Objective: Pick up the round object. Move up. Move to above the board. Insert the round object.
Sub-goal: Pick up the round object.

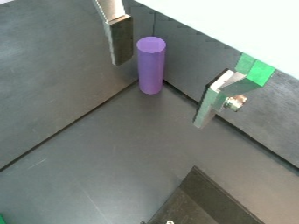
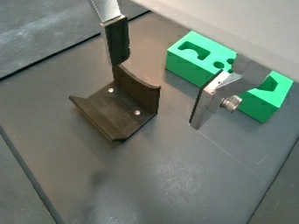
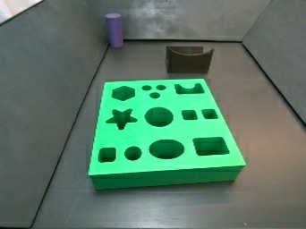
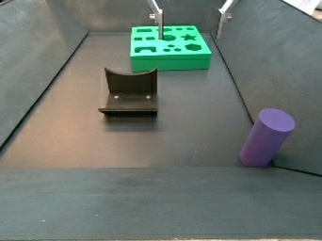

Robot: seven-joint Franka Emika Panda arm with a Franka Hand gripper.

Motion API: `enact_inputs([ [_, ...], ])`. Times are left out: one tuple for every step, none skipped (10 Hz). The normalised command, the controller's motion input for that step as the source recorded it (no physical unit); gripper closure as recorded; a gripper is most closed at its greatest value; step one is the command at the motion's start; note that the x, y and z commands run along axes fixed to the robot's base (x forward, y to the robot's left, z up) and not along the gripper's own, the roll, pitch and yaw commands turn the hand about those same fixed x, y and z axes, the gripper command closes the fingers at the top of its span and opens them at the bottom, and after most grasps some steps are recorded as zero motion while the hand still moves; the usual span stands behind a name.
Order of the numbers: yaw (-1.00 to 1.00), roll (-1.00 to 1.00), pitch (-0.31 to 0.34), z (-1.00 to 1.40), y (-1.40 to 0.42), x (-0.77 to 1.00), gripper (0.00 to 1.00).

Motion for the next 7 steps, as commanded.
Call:
enact_inputs([
  [0.0, -0.02, -0.109, -0.03, 0.04, -0.43, 0.0],
  [0.08, -0.08, -0.234, -0.05, 0.36, -0.49, 0.0],
  [0.12, -0.04, -0.221, -0.01, 0.47, -0.73, 0.0],
  [0.21, -0.04, -0.184, 0.0, 0.54, -0.69, 0.0],
  [0.25, -0.03, -0.151, -0.01, 0.59, -0.67, 0.0],
  [0.28, -0.04, -0.147, -0.11, 0.63, -0.62, 0.0],
  [0.31, -0.03, -0.146, -0.17, 0.6, -0.52, 0.0],
])
